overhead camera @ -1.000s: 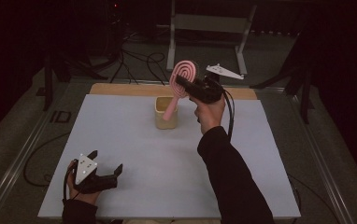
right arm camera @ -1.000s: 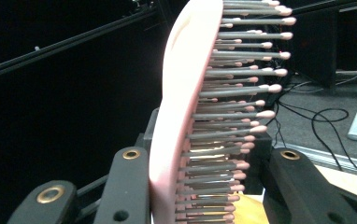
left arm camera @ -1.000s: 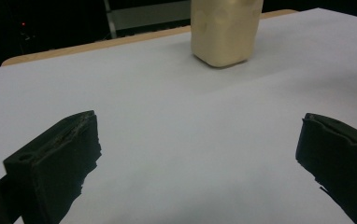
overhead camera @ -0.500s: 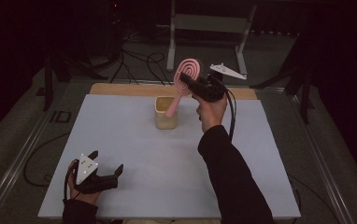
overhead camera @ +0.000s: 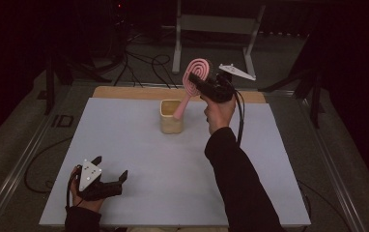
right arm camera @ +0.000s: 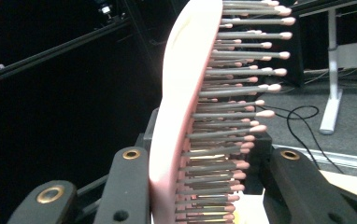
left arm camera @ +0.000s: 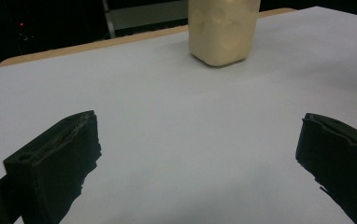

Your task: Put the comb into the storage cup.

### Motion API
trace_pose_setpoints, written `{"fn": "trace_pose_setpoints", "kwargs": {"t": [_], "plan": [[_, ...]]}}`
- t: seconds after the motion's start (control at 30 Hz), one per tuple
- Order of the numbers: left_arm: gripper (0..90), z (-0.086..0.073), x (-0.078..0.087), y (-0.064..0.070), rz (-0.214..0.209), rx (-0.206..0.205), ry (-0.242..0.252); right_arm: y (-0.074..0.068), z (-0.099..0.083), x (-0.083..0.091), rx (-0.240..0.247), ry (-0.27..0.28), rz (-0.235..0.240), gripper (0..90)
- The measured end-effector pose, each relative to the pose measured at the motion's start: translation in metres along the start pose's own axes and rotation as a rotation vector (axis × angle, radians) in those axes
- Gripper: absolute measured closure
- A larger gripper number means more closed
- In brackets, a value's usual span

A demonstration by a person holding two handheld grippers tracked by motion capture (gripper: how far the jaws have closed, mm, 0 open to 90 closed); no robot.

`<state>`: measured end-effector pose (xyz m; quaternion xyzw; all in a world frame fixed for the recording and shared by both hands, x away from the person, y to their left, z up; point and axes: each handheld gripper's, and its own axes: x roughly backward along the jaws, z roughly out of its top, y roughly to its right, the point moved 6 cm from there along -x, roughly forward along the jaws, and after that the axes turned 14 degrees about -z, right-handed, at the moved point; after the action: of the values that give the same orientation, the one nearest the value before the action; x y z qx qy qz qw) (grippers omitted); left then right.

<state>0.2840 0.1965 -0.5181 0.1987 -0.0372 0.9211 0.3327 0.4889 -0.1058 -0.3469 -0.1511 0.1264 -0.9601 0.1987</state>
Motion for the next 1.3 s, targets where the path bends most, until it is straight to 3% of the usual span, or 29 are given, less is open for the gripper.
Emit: {"fn": "trace_pose_setpoints", "kwargs": {"t": [0.3,0.77,1.3], "plan": [[0.4,0.0,0.0,0.0,-0.001,-0.001,0.0,0.0,0.006,-0.004,0.012,0.02,-0.05,63.8],[0.4,0.001,0.001,0.001,-0.004,0.0,0.005,0.0,0.001,-0.014,-0.013,0.035,-0.1,63.8],[0.4,0.001,0.001,0.001,-0.004,0.001,0.008,-0.002,-0.015,-0.023,-0.002,-0.001,-0.097,63.7]]}}
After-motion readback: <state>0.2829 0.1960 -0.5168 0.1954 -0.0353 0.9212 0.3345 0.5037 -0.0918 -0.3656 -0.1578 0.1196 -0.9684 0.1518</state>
